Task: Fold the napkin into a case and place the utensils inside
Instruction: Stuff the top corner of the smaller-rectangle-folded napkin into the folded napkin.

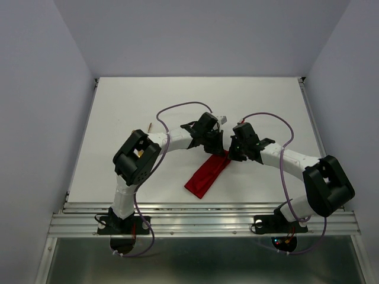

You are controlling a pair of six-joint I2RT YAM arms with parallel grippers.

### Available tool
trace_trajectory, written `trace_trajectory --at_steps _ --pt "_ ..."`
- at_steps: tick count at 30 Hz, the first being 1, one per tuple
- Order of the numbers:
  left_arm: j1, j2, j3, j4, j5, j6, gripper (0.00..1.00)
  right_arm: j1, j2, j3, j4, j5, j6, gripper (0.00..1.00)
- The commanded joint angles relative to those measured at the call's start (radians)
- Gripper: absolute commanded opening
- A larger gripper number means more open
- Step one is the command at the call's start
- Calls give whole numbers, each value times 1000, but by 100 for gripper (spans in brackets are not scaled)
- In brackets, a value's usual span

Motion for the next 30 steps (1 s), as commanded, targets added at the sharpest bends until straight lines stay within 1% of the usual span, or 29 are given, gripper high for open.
trace_trajectory --at_steps 1,4,11,24,30 --pt "-13 -8 32 52 57 -22 0 -7 2 39 39 -7 -9 1" --pt "-13 -8 28 81 66 -25 0 -7 4 40 39 -7 -9 1" --pt "-14 -20 18 85 59 -28 0 -7 1 42 36 -6 -10 1" --pt "-14 -62 17 85 -3 -39 0 -7 -11 42 28 -6 -9 1" --pt "-16 -22 40 78 51 -32 0 -7 -16 47 26 -4 -9 1"
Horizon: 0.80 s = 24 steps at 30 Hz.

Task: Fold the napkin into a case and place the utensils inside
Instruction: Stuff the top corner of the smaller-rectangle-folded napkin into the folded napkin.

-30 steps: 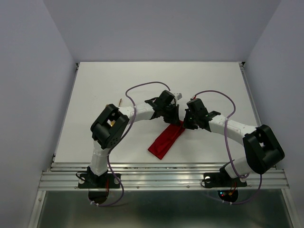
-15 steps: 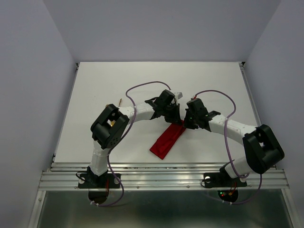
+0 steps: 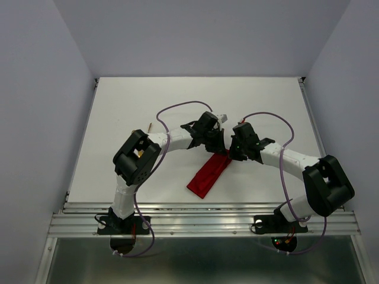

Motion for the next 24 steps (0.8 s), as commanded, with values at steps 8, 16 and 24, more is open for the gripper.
trace_trajectory --at_steps 8,16,24 --pt "-23 61 43 -19 53 15 0 -7 -27 47 23 -4 -8 1" --pt "-26 80 9 -17 53 19 0 -7 -27 43 23 -6 -8 1" --pt "-31 104 6 -25 32 15 0 -7 -45 40 28 -20 -17 1"
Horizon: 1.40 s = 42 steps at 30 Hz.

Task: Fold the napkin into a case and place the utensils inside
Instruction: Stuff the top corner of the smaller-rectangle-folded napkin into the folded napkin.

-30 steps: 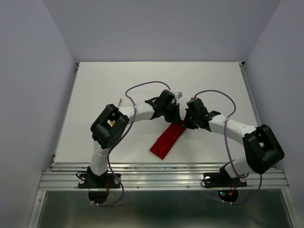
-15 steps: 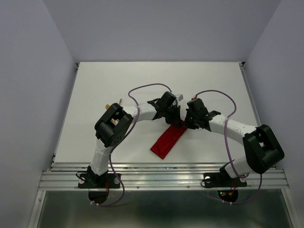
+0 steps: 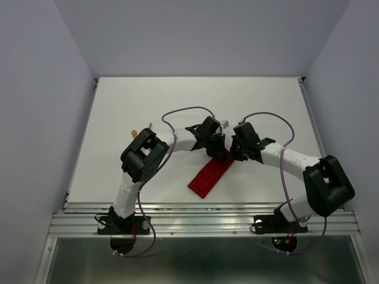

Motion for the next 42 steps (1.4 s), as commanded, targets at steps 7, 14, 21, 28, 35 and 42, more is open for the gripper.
trace_trajectory --at_steps 7,14,21,28,35,42 --pt "-21 -71 -42 -15 -80 20 0 -2 -43 30 37 -17 -12 1" --pt "-15 -208 -64 -17 -101 49 0 -2 -49 24 39 -14 -11 1" --pt "-10 -225 -67 -28 -94 51 0 -2 -45 26 42 -16 -12 1" --pt "-9 -228 -62 12 -99 25 0 -2 -46 24 40 -16 -11 1" --pt "-10 -194 -41 52 -102 -3 0 -2 -46 26 39 -16 -11 1" --pt "-9 -172 -39 60 -113 -9 0 -2 -46 26 39 -16 -9 1"
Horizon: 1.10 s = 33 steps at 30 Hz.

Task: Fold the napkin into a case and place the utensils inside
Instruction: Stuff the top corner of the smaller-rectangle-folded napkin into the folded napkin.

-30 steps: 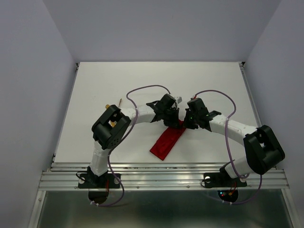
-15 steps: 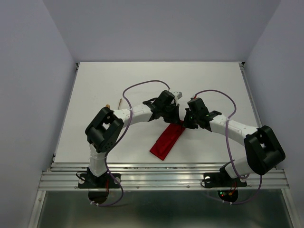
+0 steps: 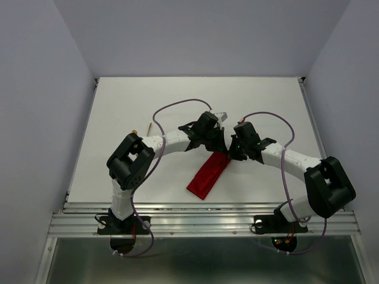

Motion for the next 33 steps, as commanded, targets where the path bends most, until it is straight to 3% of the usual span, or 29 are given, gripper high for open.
trace_trajectory --at_steps 1,33 --pt "2 9 26 23 -13 -2 0 -2 -34 26 32 -4 -7 1" --pt "-21 158 31 81 36 -45 0 -2 -19 50 26 -24 -14 1"
